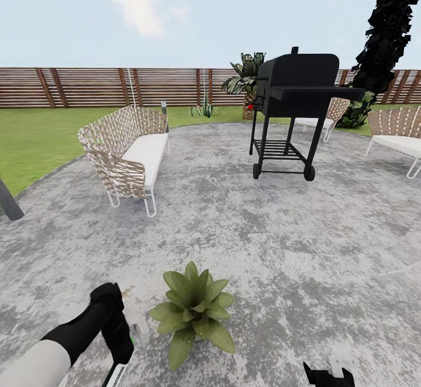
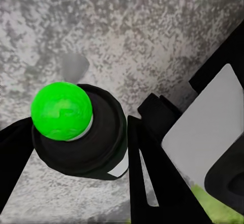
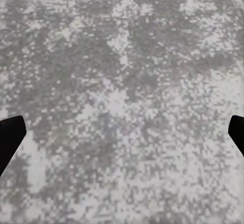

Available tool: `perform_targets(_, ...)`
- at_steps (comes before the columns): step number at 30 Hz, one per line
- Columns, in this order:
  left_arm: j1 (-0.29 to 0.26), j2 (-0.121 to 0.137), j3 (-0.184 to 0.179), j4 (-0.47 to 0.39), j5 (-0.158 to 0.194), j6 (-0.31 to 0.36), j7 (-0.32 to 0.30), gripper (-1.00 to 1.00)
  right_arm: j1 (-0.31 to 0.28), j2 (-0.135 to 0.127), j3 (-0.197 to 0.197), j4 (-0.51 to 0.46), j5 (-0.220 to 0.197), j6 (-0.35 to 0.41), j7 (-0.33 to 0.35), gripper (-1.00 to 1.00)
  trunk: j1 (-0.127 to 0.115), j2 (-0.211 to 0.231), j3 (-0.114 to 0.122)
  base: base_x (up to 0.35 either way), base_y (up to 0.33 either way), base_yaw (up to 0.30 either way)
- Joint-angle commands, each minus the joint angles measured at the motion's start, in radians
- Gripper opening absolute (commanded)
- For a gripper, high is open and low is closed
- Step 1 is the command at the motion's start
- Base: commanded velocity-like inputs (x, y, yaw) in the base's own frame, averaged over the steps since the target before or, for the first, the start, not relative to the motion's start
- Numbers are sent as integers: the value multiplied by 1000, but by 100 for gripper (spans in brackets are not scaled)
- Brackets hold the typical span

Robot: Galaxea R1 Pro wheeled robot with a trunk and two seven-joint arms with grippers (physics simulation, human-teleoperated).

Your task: Pick up the pesticide atomizer in the garden and spray insectifuge to fully cover both potted plants in the garden.

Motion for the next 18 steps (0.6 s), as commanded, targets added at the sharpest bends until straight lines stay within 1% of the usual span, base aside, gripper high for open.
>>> perform_targets(1, -2, 0, -6, -2, -6, 12, -8, -100, -1, 0, -9, 1, 4, -3, 6, 100, 0, 0, -1, 0, 0, 0)
perform_targets(5, -17, -1, -11, -4, -4, 18, -14, -100, -1, 0, -9, 1, 4, -3, 6, 100, 0, 0, -1, 0, 0, 0)
perform_targets(6, -32, 0, -11, -8, -4, 19, -15, -100, -1, 0, -9, 1, 4, -3, 6, 100, 0, 0, -1, 0, 0, 0)
perform_targets(9, -106, 1, -11, -3, -1, 20, -16, -100, -1, 0, -9, 1, 4, -3, 6, 100, 0, 0, -1, 0, 0, 0)
perform_targets(11, -114, 0, -15, -1, -3, 19, -14, -100, -1, 0, -9, 1, 4, -3, 6, 100, 0, 0, -1, 0, 0, 0)
perform_targets(12, -113, 0, -17, 0, -9, 19, -14, -100, -1, 0, -9, 1, 4, -3, 6, 100, 0, 0, -1, 0, 0, 0)
perform_targets(15, -114, 0, -12, 1, -70, 19, -14, -100, -1, 0, -9, 1, 4, -3, 6, 100, 0, 0, -1, 0, 111, 0)
perform_targets(18, -114, -3, -11, 1, -82, 20, -14, -100, -1, 0, -9, 1, 4, -3, 6, 100, 0, 0, -1, 0, 273, 0)
